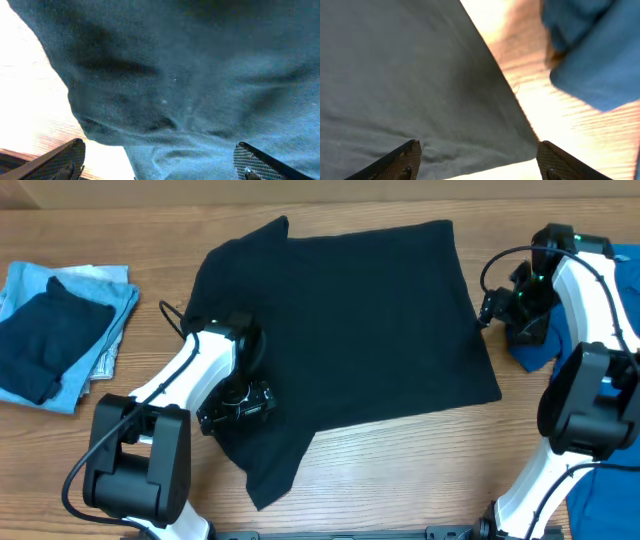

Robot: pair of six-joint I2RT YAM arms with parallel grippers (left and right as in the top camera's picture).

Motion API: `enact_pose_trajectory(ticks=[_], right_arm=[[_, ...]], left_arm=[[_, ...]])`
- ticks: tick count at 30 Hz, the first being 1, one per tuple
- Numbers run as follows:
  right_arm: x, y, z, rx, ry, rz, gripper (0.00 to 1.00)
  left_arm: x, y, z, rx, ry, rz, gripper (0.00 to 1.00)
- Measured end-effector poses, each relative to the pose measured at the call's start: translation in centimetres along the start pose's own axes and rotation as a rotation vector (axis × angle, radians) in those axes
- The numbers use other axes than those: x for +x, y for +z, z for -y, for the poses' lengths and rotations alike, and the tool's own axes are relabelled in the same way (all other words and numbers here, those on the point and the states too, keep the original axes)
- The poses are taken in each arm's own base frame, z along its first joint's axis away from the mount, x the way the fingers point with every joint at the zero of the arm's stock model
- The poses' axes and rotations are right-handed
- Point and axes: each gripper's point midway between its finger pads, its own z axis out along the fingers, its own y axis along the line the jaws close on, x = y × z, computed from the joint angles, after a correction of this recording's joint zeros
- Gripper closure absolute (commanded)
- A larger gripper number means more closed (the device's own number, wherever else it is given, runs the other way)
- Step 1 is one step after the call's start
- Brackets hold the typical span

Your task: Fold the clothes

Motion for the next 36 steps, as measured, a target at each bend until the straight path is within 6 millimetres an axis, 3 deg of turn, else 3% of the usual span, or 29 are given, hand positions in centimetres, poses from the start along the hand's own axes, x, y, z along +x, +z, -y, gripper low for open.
enact_pose_trajectory(ticks=[4,11,13,18,23,25,28,30,33,34,36], right_arm=[[2.2,2.2,0.8,0.021,0.045,-0.083,0.22],[6.9,6.7,4.4,0.177,0.177,-0.218,0.18],[6.8,7.6,4.6,0.18,0.196,-0.193,0.19],[6.5,7.9,4.4,0.159,0.198,-0.155,0.29],[6.3,8.0,4.1,0.134,0.199,-0.141,0.29],[6.3,8.1,4.0,0.132,0.199,-0.139,0.3],[5.9,8.1,3.9,0.121,0.197,-0.122,0.29],[5.5,8.1,3.7,0.111,0.198,-0.105,0.28],[5.3,8.1,3.7,0.109,0.209,-0.094,0.28],[5.3,8.1,3.7,0.109,0.211,-0.094,0.27],[5.3,8.1,3.6,0.109,0.214,-0.094,0.24]], left_arm=[[-0.4,0.2,0.4,0.024,0.006,0.013,0.04],[-1.6,0.8,1.4,0.069,0.014,0.065,0.0],[-1.7,0.8,1.7,0.08,0.02,0.071,0.0],[-1.6,1.3,2.1,0.109,0.03,0.064,0.02],[-0.2,2.6,2.1,0.131,0.034,0.012,0.16],[0.4,2.7,1.9,0.129,0.036,-0.015,0.05],[1.0,2.9,1.3,0.105,0.062,-0.035,0.0],[0.2,2.7,0.4,0.091,0.058,-0.021,0.0],[-3.5,1.4,-0.3,0.126,0.046,0.073,0.0],[-5.5,0.8,-0.7,0.163,0.031,0.123,0.0],[-6.9,0.5,-1.0,0.196,0.034,0.155,0.03]])
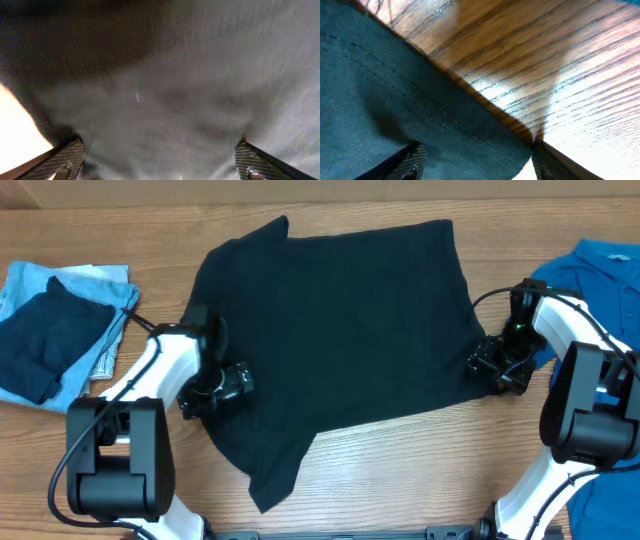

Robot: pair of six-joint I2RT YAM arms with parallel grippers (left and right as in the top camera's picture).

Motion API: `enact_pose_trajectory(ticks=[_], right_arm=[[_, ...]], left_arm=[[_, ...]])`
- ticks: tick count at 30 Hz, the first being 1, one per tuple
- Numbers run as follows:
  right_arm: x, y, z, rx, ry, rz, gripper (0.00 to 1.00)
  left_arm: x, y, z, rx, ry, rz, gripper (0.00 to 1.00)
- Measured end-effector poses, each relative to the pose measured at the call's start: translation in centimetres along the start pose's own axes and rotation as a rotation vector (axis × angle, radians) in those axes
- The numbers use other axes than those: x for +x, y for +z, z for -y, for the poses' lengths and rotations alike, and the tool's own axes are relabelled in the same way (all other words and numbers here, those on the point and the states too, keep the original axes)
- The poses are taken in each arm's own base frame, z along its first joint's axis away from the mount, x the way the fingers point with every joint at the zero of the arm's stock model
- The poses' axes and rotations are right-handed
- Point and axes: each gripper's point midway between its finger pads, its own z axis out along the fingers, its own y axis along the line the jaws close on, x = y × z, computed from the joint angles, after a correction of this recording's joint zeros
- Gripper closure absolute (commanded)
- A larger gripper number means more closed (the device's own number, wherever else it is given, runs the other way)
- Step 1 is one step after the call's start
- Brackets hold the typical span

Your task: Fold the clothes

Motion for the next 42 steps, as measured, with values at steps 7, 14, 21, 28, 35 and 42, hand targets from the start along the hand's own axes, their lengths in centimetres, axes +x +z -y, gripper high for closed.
enact_pose_trajectory(ticks=[7,14,21,28,35,42], right_arm=[[-0.1,0.0,-0.1,-0.006,0.007,0.006,0.22],[-1.0,-0.2,-0.4,-0.015,0.008,0.045,0.22],[-1.3,-0.3,-0.4,-0.017,0.007,0.063,0.22],[-1.4,-0.4,-0.4,-0.016,0.007,0.066,0.21],[-1.4,-0.4,-0.4,-0.016,0.006,0.068,0.22],[-1.1,-0.4,-0.4,-0.02,0.002,0.055,0.96]], left_arm=[[2.4,-1.3,-0.6,0.043,0.003,-0.142,0.0],[6.5,-9.0,-0.5,0.071,0.012,-0.102,0.0],[14.9,-3.8,-1.1,-0.027,0.088,-0.352,0.03],[17.5,-0.7,0.7,-0.054,0.167,-0.333,0.1],[16.2,1.8,1.7,0.002,0.088,-0.242,0.54],[16.5,2.0,1.2,-0.011,0.08,-0.25,0.96]])
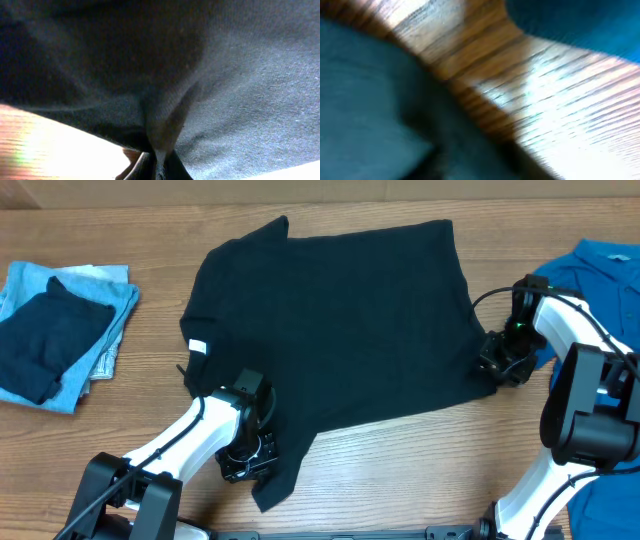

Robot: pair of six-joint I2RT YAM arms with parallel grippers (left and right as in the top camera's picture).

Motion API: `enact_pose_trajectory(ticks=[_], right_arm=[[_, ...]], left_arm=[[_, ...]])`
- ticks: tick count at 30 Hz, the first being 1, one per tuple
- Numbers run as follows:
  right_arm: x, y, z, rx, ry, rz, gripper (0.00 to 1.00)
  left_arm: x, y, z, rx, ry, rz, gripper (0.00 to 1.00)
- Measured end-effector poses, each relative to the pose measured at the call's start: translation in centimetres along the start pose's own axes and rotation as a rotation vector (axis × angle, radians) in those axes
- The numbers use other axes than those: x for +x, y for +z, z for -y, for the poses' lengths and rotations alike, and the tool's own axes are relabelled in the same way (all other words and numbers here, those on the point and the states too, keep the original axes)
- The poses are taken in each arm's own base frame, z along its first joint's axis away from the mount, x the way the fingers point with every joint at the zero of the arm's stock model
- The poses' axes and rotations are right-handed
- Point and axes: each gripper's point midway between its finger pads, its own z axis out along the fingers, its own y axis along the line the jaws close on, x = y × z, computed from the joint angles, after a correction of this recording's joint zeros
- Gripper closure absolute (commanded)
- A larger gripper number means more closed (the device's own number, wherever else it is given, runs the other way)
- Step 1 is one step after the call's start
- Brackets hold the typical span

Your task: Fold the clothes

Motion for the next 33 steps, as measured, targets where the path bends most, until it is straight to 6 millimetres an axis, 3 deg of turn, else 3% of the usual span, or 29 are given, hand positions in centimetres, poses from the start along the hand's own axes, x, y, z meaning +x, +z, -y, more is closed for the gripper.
enact_pose_trajectory(ticks=[7,10,12,15,19,23,31,33], right_arm=[[0.3,0.0,-0.3,-0.019,-0.001,-0.016,0.96],[1.7,-0.1,0.1,0.001,0.005,-0.085,0.96],[2.0,-0.8,0.2,0.014,0.007,-0.111,0.96],[0.8,-3.2,-0.5,0.002,0.005,-0.082,0.96],[1.8,-3.6,-0.4,0.02,0.002,-0.12,0.96],[2.5,-3.5,-1.9,0.016,-0.043,-0.125,0.96],[0.1,-6.3,-4.4,-0.071,-0.047,-0.029,0.96],[-0.7,-6.3,-5.2,-0.097,-0.051,0.003,0.96]], left_arm=[[-0.1,0.0,-1.1,-0.061,0.018,0.015,0.96],[0.2,-1.1,-1.6,-0.09,0.039,-0.009,0.96],[-1.4,-3.2,-1.0,-0.094,0.06,0.042,0.96],[-4.2,-6.5,-1.0,-0.087,0.041,0.132,0.96],[-6.7,-8.3,-3.3,-0.054,-0.04,0.173,0.96],[-7.9,-9.4,-5.0,-0.028,-0.093,0.191,0.96],[-13.1,-15.4,-2.6,0.062,-0.06,0.428,0.96],[-13.7,-15.7,-2.3,0.073,-0.057,0.457,0.96]])
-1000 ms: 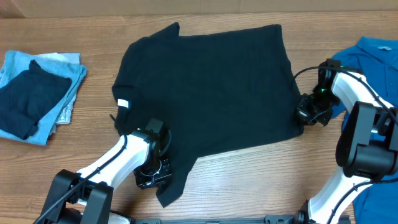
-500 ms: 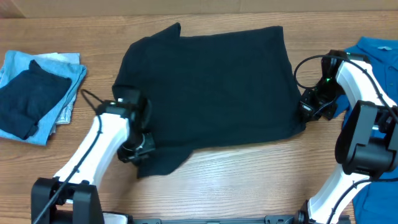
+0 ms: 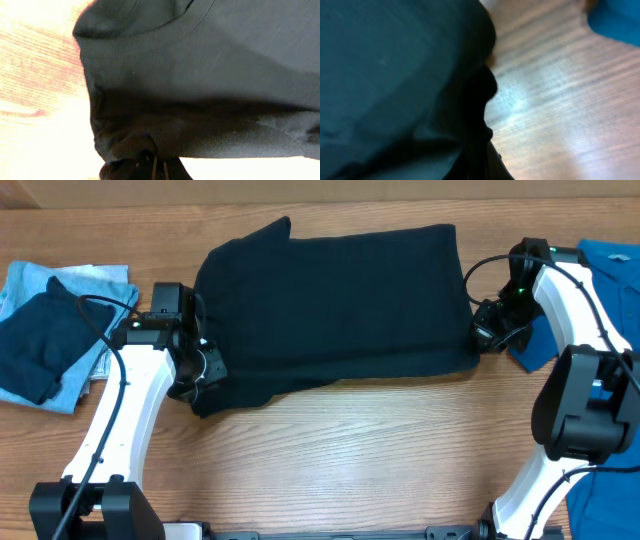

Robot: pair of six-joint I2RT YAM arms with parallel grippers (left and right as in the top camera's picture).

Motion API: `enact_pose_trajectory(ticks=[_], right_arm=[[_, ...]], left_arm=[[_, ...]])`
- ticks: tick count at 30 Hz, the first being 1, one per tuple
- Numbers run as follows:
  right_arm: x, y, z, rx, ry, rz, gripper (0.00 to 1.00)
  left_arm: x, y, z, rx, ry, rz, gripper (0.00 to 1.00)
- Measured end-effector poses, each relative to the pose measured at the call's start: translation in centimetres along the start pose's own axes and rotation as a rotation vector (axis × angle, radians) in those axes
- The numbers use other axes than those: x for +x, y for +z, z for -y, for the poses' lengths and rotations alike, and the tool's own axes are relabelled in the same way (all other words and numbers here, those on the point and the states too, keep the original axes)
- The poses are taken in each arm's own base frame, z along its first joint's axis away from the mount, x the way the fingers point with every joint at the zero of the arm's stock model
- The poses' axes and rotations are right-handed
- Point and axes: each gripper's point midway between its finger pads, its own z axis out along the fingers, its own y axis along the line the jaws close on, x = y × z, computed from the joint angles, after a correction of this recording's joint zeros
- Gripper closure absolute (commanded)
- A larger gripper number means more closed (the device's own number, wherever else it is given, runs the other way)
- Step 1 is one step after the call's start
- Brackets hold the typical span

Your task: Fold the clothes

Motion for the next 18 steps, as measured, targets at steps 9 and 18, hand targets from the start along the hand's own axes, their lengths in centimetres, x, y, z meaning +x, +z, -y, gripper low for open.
enact_pose_trajectory(ticks=[9,18], right_arm=[[-3.9,-0.3,-4.3,-0.093,-0.086,0.194,0.96],[-5.7,-0.8,-5.4,-0.139,-0.083,0.269,0.96]], left_arm=[[-2.2,-0.1,0.1,-0.008,0.003,0.096,0.95],[-4.2,2.5,0.2,-0.035,-0.001,0.117,0.95]])
